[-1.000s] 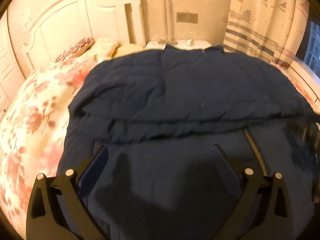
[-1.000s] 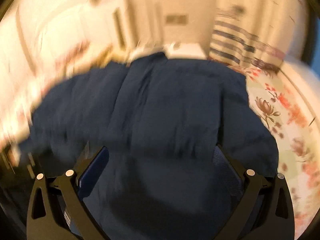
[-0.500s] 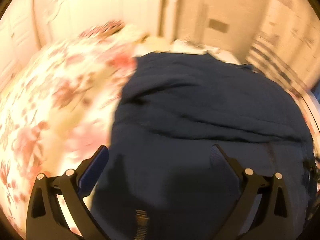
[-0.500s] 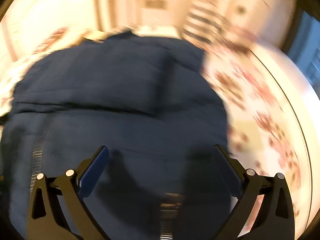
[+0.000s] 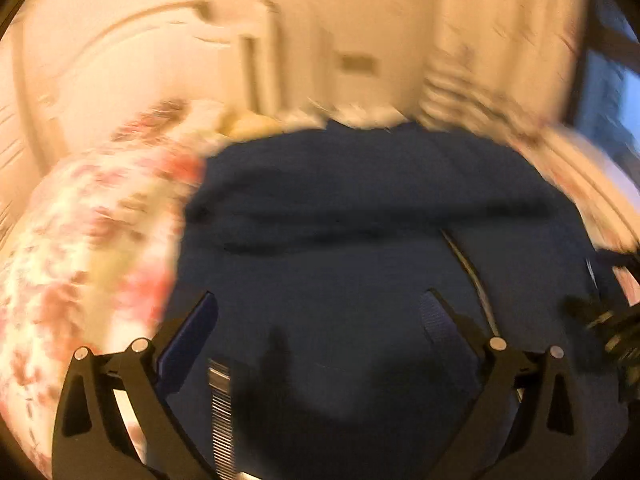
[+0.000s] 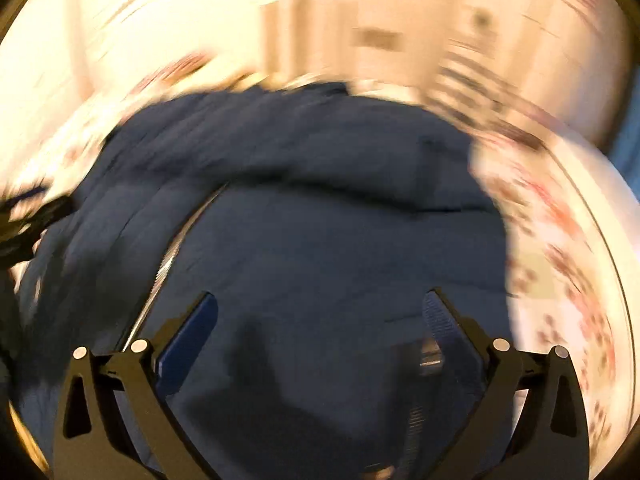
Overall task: Fold large clothes
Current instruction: 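Move both tools toward the jacket hem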
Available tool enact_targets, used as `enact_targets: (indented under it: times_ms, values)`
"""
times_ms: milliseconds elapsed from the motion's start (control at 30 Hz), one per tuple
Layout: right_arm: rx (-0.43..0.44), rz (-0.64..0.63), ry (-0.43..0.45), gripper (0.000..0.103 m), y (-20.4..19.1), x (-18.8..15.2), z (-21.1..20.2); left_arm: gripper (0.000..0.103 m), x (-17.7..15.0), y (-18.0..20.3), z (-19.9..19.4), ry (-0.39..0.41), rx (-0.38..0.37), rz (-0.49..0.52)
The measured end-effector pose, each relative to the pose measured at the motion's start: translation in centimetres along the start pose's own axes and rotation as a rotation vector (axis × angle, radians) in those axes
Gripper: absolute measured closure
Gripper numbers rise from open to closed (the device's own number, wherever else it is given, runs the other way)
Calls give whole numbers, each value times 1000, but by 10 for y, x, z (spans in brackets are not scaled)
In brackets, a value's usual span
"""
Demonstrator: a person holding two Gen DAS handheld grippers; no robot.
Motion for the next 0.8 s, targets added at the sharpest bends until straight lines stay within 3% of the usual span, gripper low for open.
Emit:
enact_targets:
  times_ms: [67, 167, 233, 333, 433, 567, 667, 800]
  values:
    - [-20, -97, -76, 5, -20, -16, 21, 2, -26, 15, 33, -137, 33, 63]
    - [4, -51, -63, 5, -13, -15, 25, 2, -23, 9, 32, -148, 5, 24]
    - [-1, -16, -71, 5, -5, -15, 25, 2, -22, 3, 23, -130, 21, 2]
    - [-17, 5, -39, 5, -7, -28, -2, 2, -24, -21, -3, -23, 62, -54]
    - [-56, 33, -14, 5, 8, -46, -21, 2, -35, -47, -24, 33, 101, -110]
    - [-18, 168, -54, 5, 28, -72, -28, 2, -57, -62, -18, -56, 78, -194]
    - [-91, 176, -53, 5, 29, -71, -37, 3, -58, -68, -28, -44, 145, -192]
    - [21, 36, -6, 5, -23, -70, -61, 2, -61, -18, -56, 17, 12, -74]
Point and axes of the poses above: each gripper's, at about its wrist camera, not at the fingertips, and z roughly the way its jaws point, y to its right, x to its top, the point moved 9 cm from there along z, roughly the way its jaws point, and after that the axes turned 1 degree about -y, right-handed, at the moved point
